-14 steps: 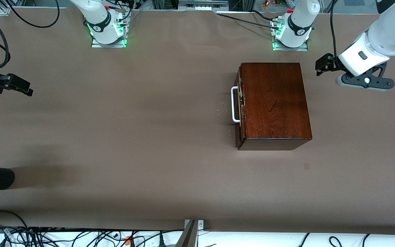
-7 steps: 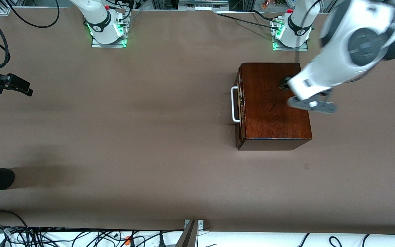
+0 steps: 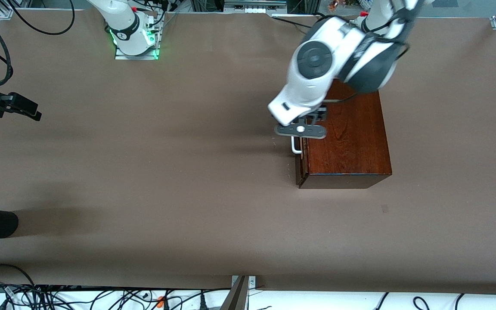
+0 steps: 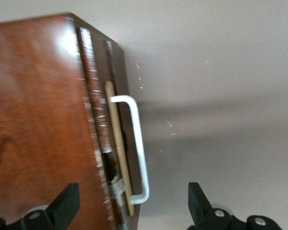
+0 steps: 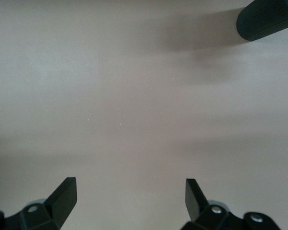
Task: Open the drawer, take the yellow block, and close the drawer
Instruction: 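Move the left gripper over the box to the white drawer handle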
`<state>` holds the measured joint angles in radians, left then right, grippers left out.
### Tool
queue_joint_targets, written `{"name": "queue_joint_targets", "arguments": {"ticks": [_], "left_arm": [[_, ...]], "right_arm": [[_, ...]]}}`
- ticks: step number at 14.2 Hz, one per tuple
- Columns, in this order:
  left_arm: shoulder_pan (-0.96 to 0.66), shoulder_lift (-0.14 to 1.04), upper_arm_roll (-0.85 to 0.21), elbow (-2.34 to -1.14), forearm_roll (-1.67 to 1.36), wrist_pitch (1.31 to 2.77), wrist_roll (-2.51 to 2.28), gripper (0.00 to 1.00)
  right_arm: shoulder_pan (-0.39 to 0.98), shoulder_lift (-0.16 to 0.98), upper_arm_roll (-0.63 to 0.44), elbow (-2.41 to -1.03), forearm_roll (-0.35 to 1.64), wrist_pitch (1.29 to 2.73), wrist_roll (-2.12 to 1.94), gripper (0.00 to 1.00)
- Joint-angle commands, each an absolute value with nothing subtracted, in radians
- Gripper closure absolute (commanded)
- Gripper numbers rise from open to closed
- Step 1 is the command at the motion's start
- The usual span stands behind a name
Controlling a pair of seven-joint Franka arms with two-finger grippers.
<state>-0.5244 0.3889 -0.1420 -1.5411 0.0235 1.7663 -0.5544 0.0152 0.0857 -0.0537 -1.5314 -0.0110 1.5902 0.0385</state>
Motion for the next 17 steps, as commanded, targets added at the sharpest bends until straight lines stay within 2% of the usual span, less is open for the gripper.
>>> {"name": "queue_joint_targets", "arguments": {"ticks": [1,9,17], "left_arm": [[-0.583,0.451,-0.127,-1.514,0.077,1.769,-0.578,0.00],[-0.675,0.558,-0.129,-1.523,0.288,1.786,-0.756,0.00],[-0.686,0.604,-0.127,-1.536,0.308,1.835,-0.795,0.00]], "right_arm": [[0.014,0.083,-0.052,-1.531,-0.002,1.592,0.043,0.00],[0.014,0.083,-0.052,-1.531,-0.002,1.594,0.043,0.00],[0.014,0.084,-0.052,-1.531,-0.002,1.594,0.043,0.00]]}}
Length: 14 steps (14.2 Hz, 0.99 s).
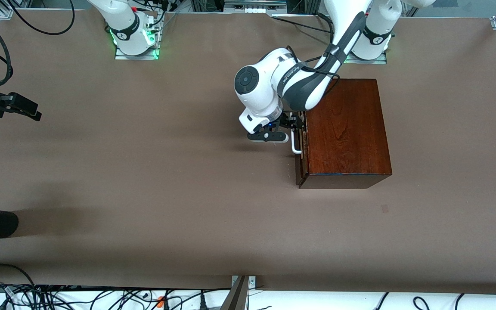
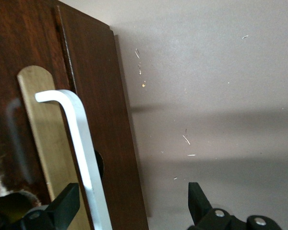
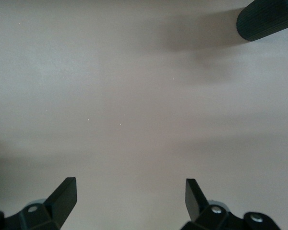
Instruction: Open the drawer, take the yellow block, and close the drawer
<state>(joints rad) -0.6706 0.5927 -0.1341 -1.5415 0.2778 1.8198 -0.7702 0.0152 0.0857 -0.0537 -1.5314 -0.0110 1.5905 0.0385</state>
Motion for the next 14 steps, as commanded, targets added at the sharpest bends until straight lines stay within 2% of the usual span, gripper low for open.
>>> {"name": "queue_joint_targets", "arguments": {"ticks": [1,14], "left_arm": [[-0.689,0.606,-0.127,-1.536,0.308,1.838,-0.798,0.00],[-0.698,0.638,-0.130,-1.528,0.302,1.945,-0.865,0.00]], "right_arm": [[0.014,0.084,-0.052,-1.531,-0.002,1.594,0.043,0.00],[0.014,0.084,-0.052,-1.531,-0.002,1.594,0.043,0.00]]}}
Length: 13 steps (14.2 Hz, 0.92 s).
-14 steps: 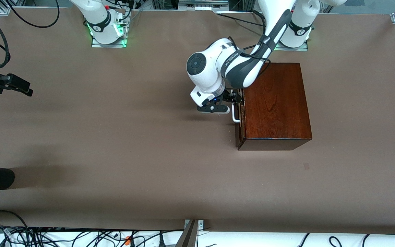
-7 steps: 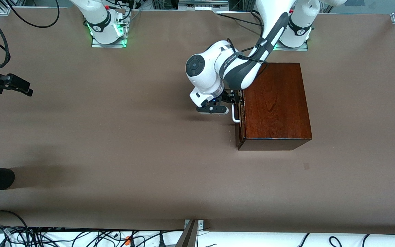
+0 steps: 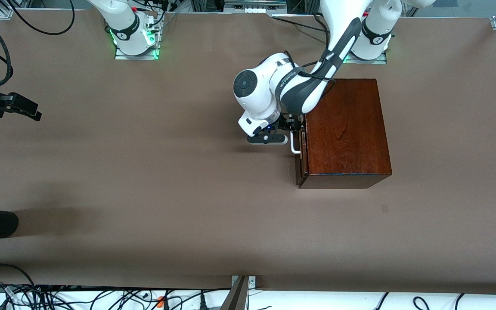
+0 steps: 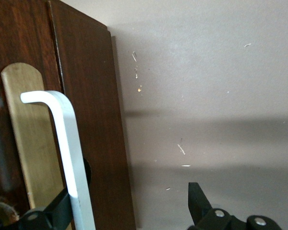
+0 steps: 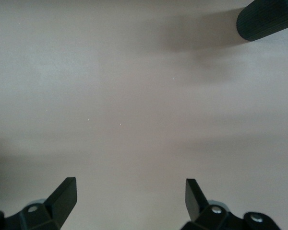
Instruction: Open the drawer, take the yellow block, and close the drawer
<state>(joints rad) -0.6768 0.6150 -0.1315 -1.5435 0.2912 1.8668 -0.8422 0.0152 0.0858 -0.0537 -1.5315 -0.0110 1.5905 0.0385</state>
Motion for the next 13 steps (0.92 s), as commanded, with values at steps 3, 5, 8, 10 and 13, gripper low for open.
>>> {"name": "queue_joint_targets", "arguments": {"ticks": [3,5,8,10,13], "left_arm": [[-0.709,0.638,-0.130,-1.519,0.295,1.977,-0.873,0.00],[-0.718,0.644,-0.130,-1.519,0.293,2.017,-0.891,0.00],[-0.721,0.649,-0.130,-1.517,0.255,2.066,-0.902,0.00],[-0.722,0.649,-0.132,-1.516,0.247,2.077,-0.902,0.00],[-0.739,0.652,-0.132,-1.513,0.209,2.111,-0.902,0.00]], "right_arm": [[0.012,0.084,-0.052,-1.531,-0.002,1.594,0.043,0.00],[0.014,0.084,-0.052,-1.531,-0.002,1.594,0.043,0.00],[0.014,0.084,-0.052,-1.531,-0.002,1.594,0.043,0.00],[0.012,0.084,-0.052,-1.531,-0.002,1.594,0.043,0.00],[0.014,0.084,-0.052,-1.531,-0.002,1.594,0.043,0.00]]}}
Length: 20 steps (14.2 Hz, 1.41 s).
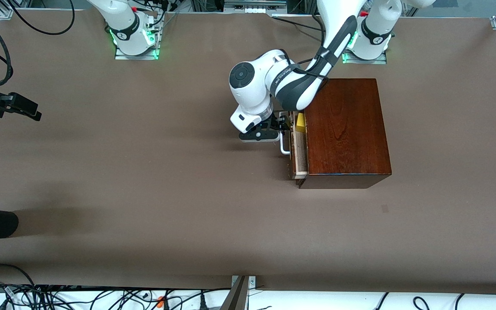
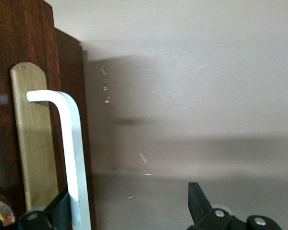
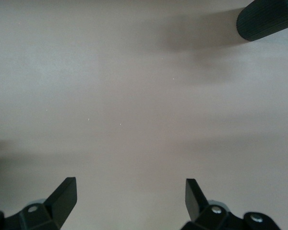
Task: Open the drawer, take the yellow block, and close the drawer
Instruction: 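Pull the drawer open by its handle with the left gripper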
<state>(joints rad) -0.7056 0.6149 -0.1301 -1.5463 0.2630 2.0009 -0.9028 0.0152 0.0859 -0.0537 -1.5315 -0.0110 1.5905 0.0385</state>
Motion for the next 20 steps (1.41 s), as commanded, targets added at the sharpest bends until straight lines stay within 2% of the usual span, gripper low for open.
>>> {"name": "queue_joint_targets", "arguments": {"ticks": [1,6,20], "left_arm": [[-0.741,0.658,-0.132,-1.505,0.204,2.117,-0.902,0.00],[-0.755,0.683,-0.130,-1.459,0.198,2.117,-0.902,0.00],[-0.756,0.664,-0.129,-1.456,0.173,2.112,-0.884,0.00]], "right_arm": [[0.014,0.084,-0.052,-1.531,-0.002,1.594,0.043,0.00],[0.014,0.084,-0.052,-1.531,-0.002,1.594,0.043,0.00],[0.014,0.084,-0.052,-1.531,-0.002,1.594,0.043,0.00]]}}
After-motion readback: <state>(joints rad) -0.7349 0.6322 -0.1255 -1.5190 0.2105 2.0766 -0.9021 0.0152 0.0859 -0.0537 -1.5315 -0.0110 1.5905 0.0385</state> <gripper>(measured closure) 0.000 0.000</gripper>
